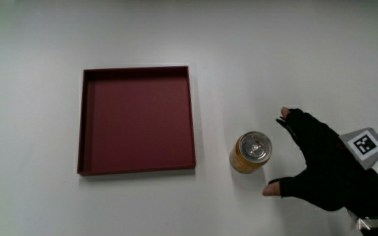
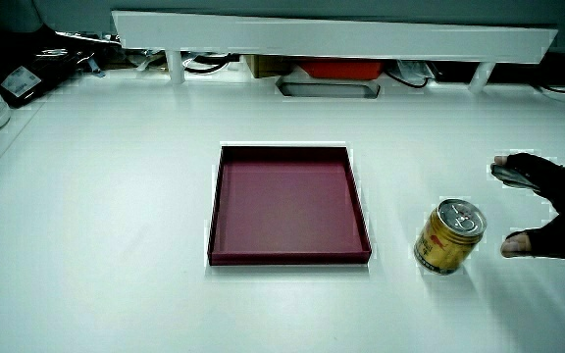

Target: Pick red bull from desk

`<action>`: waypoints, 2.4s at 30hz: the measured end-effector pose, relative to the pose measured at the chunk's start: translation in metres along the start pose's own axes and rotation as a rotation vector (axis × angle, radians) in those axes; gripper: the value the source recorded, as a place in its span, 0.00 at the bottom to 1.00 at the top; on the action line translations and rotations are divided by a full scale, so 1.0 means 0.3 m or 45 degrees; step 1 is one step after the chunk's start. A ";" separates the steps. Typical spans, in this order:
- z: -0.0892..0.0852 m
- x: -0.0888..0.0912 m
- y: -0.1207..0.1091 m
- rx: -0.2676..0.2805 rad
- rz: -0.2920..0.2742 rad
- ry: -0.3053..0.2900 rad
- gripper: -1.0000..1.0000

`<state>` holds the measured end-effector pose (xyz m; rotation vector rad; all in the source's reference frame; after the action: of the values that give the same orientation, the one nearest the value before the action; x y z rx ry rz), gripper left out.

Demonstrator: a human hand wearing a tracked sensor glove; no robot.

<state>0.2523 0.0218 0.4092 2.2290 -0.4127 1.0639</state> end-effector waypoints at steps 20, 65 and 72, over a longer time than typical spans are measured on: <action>-0.087 0.116 0.094 -0.054 -0.141 0.183 0.50; -0.124 0.138 0.159 0.100 0.002 0.295 1.00; -0.086 -0.037 0.229 0.091 -0.050 0.243 1.00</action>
<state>0.1946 -0.0129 0.4405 2.1626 -0.2514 1.2749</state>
